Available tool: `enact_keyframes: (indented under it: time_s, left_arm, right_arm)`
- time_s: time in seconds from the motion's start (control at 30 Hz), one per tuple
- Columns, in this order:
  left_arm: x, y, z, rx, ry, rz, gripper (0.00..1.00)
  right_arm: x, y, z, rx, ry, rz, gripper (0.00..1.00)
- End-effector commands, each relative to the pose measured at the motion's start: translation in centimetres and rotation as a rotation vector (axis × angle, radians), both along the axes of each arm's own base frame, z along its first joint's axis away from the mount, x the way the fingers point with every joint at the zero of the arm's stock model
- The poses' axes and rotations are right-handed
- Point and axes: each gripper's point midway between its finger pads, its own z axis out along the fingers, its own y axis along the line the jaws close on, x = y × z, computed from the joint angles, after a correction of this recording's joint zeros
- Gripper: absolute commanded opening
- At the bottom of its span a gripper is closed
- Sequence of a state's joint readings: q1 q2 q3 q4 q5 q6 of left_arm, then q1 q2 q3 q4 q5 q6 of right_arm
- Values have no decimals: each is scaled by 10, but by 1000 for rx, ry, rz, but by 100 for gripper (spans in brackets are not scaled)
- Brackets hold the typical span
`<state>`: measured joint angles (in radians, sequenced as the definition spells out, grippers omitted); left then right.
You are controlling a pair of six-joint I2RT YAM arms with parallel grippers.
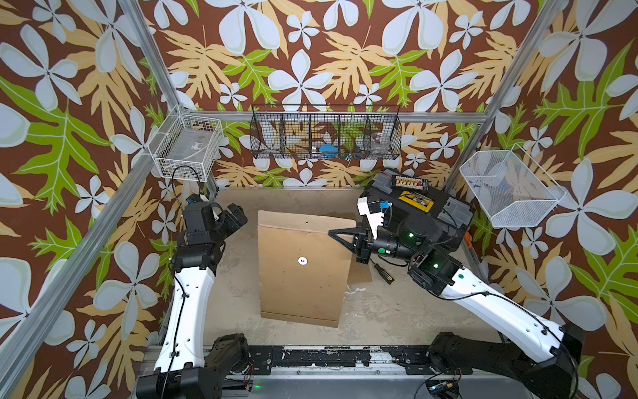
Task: Open the file bag
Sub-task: Place the file bag at the center of the board.
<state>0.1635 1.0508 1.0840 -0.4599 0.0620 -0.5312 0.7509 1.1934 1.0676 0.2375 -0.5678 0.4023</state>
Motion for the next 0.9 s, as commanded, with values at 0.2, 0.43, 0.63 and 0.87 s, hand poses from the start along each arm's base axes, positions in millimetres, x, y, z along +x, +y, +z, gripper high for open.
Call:
enact_keyframes:
  time_s: [0.2, 0.43, 0.63, 0.87]
  left_arm:
    - [-15, -20, -13, -14, -35, -109, 100]
    - [-23, -54, 3, -52, -108, -301, 100]
    - [-31, -77, -14, -155, -115, -404, 100]
    - [-35, -84, -23, -172, -92, -434, 100]
  right_arm:
    - [87, 45, -113, -232, 146, -106, 0]
    - [141, 92, -162, -245, 250, -123, 0]
    - [177, 145, -211, -298, 318, -47, 0]
    - [205, 180, -268, -386, 369, 9, 3]
